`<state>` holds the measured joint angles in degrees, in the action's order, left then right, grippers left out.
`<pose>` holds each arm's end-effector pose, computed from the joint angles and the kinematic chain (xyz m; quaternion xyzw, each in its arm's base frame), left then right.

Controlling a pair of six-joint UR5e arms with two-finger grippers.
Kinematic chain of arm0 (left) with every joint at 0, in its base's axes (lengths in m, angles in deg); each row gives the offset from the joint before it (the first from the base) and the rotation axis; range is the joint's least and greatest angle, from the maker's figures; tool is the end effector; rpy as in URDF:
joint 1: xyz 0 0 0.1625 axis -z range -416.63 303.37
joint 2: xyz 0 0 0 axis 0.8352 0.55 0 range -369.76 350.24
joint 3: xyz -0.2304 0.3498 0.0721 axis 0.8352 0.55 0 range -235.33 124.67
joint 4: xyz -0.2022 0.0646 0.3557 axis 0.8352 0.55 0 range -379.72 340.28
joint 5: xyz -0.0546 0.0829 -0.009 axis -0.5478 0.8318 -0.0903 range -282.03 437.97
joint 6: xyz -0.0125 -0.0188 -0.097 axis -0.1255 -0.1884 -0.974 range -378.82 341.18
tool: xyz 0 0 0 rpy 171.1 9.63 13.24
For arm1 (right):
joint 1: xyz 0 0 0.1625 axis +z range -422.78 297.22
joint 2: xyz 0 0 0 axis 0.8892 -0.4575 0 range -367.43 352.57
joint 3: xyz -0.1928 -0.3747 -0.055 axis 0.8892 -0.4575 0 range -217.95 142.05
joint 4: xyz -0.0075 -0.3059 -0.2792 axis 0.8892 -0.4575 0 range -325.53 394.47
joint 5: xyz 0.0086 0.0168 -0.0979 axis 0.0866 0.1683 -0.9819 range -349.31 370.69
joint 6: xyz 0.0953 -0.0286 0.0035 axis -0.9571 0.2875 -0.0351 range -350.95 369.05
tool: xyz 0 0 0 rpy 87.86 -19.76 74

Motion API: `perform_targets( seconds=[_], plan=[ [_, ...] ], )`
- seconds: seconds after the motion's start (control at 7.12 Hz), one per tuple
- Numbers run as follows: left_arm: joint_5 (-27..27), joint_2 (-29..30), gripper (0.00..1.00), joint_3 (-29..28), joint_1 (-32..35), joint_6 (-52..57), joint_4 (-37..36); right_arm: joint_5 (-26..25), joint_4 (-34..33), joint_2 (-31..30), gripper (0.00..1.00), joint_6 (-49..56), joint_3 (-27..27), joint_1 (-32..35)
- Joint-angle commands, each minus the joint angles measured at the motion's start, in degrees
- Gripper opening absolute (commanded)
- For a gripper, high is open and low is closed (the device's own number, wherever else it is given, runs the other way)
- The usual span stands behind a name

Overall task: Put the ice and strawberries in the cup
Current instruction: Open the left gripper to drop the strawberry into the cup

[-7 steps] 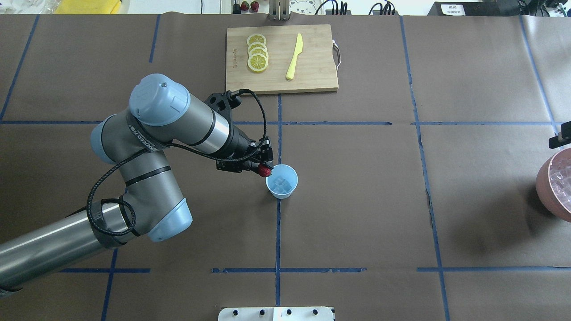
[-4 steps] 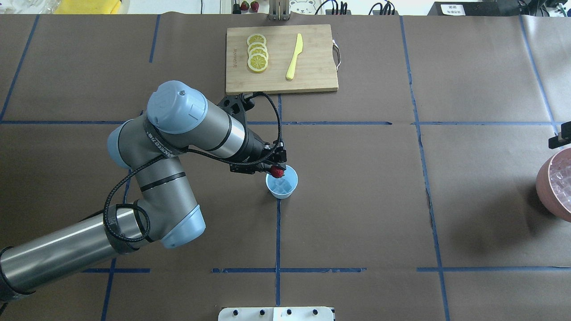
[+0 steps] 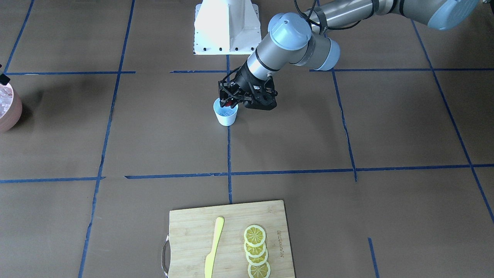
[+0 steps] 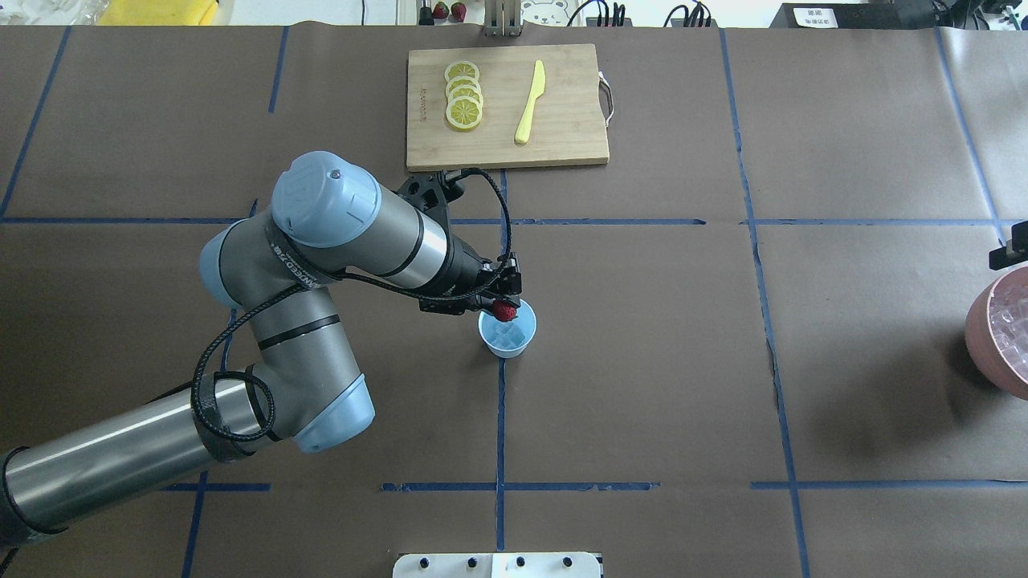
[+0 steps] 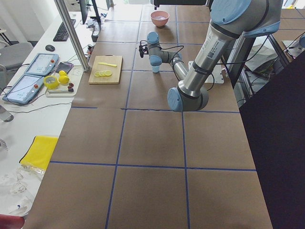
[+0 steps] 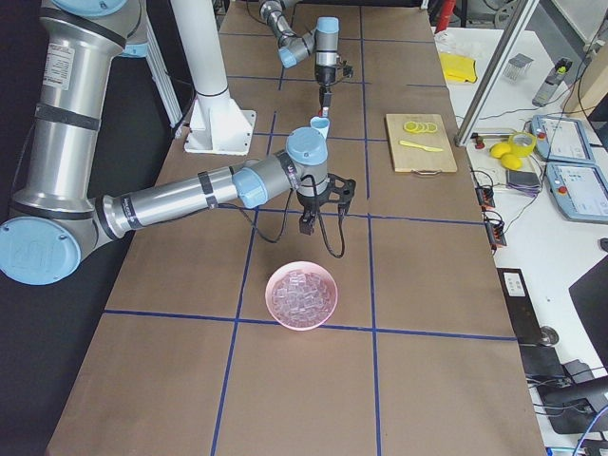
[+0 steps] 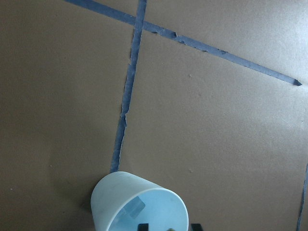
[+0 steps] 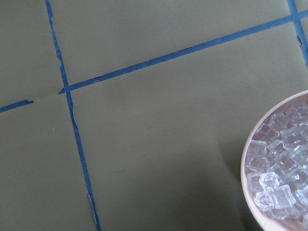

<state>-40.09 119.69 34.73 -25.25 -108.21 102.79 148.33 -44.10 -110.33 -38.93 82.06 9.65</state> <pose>0.5414 -0.4317 0.1735 -0.0313 0.6024 -0.0707 0.7944 -0.0638 -0.3990 0.4726 -0.0223 -0.4512 0.1364 0.8817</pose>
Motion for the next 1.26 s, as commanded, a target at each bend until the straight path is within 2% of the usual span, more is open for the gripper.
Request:
perform_targets(
  seconds=[0.0, 0.14, 0.28, 0.56, 0.84, 0.98, 1.12],
  plan=[
    [0.1, 0.0, 0.3, 0.03, -0.01, 0.0, 0.0, 0.0, 0.0, -0.02, 1.0, -0.02, -0.04, 0.0],
    [0.19, -0.08, 0.43, -0.06, -0.01, 0.0, 0.0, 0.0, 0.0, -0.02, 1.0, -0.02, 0.05, 0.0],
    [0.19, -0.08, 0.52, 0.03, -0.01, 0.0, 0.0, 0.09, 0.0, -0.02, 1.0, -0.02, 0.05, 0.0],
    [0.19, -0.17, 0.59, 0.12, -0.01, -0.08, 0.0, 0.09, 0.0, -0.11, 1.0, -0.02, 0.05, 0.0],
    [0.02, -0.78, 0.61, 1.08, 0.26, -0.17, -0.09, 0.09, 0.0, -0.28, 1.0, -0.02, 0.14, 0.09],
    [-0.24, -4.88, 0.61, 5.61, 0.43, -0.09, -0.7, 2.0, -0.17, -0.02, 1.0, 0.07, 0.05, 0.17],
    [-1.03, -9.88, 0.6, 13.57, 1.65, 0.79, -6.45, 4.02, -0.17, -0.02, 1.0, 0.24, 0.14, 1.91]
  ],
)
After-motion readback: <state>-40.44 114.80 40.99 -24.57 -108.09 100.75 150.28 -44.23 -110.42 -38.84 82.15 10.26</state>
